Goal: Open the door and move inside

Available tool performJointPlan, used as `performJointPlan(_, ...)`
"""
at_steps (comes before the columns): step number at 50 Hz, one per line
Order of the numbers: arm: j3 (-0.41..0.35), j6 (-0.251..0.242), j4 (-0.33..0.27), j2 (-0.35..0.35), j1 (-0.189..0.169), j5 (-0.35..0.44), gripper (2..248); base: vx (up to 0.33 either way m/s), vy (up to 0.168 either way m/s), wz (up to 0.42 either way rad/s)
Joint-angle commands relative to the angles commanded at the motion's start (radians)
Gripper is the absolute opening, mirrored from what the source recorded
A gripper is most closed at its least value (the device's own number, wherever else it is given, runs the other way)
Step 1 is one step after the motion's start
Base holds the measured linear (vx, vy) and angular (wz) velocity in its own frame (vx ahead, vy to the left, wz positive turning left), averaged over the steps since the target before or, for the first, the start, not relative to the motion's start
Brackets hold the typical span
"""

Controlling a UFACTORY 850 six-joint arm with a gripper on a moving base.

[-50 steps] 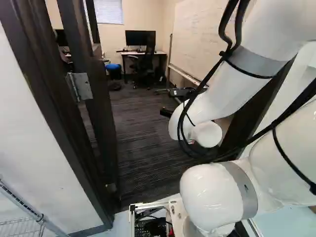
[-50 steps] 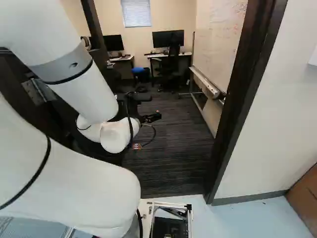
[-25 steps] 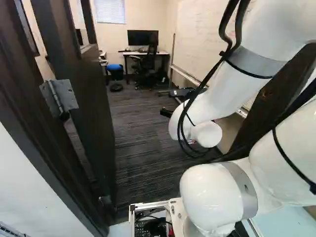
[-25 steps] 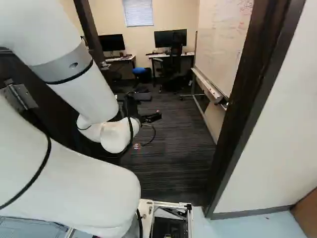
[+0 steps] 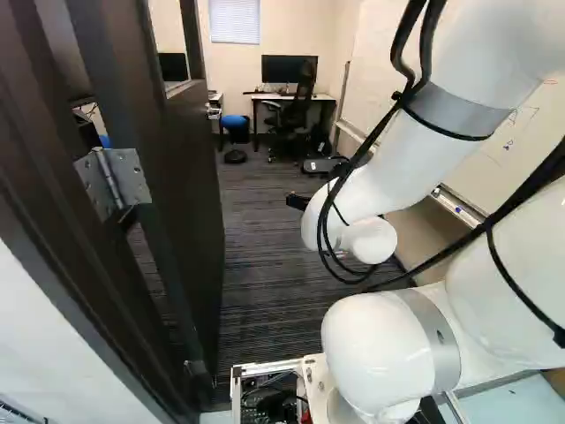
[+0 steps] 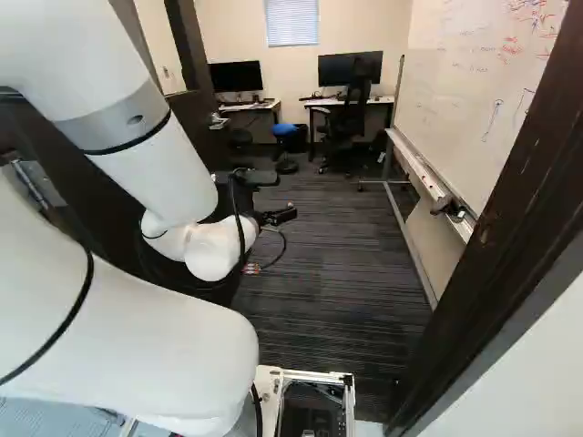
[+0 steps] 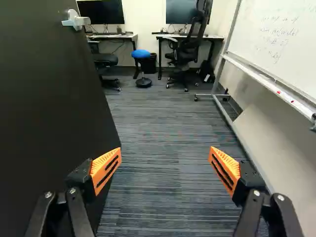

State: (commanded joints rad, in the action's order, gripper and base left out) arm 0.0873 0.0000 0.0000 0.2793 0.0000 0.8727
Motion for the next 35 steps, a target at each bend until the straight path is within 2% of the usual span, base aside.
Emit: performJointPlan(35,0.000,0.000,0.000,0.000,0.000,0.000,247,0.185,-0.039,-0.002)
